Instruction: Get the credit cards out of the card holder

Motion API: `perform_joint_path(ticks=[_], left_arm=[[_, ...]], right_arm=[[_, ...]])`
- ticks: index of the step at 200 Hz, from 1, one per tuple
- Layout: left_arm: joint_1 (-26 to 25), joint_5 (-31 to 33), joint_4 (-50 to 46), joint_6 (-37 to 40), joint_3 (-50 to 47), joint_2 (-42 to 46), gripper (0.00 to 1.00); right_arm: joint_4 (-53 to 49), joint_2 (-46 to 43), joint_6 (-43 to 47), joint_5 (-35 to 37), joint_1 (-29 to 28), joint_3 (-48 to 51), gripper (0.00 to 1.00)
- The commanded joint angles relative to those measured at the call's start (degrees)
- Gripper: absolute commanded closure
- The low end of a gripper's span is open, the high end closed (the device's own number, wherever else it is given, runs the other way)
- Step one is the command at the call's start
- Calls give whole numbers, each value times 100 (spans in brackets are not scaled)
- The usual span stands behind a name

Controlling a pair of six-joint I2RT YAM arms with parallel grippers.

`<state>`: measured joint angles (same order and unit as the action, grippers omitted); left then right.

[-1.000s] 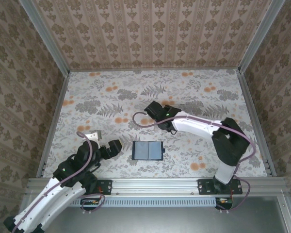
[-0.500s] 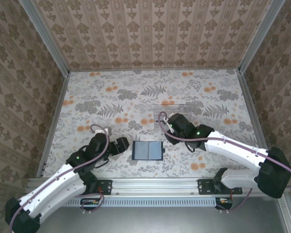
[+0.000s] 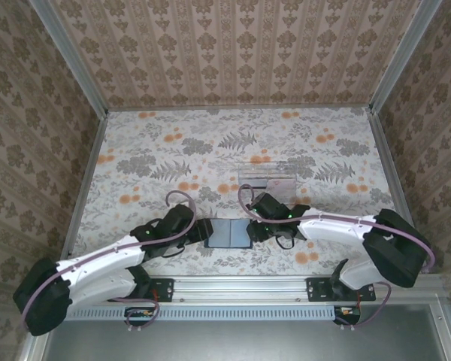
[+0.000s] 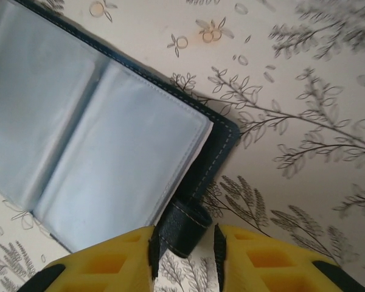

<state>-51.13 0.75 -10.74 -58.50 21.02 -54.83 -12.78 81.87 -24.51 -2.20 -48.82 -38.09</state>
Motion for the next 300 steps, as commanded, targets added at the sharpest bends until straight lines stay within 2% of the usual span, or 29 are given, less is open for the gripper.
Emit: perform_joint_path(ticks=[1, 40, 120, 177, 243, 300], left_arm=[[-110, -50, 307, -39, 258, -205, 39], [-166, -193, 556, 14, 298, -540, 45], [-283, -357, 837, 102, 421, -1136, 48], [-286, -253, 492, 36, 498, -1441, 50], [-384, 66, -108, 43, 697, -1399, 53], [-414, -215, 300, 93, 723, -1794, 53]], right_arm=[[356, 154, -225, -177, -62, 90, 65], [416, 251, -239, -104, -94, 99, 65], [384, 339, -279, -75, -147, 74, 65], [338, 334, -282, -64, -174, 64, 65], [329, 383, -297, -67, -198, 38, 65], [333, 436, -307, -73, -215, 20, 65]])
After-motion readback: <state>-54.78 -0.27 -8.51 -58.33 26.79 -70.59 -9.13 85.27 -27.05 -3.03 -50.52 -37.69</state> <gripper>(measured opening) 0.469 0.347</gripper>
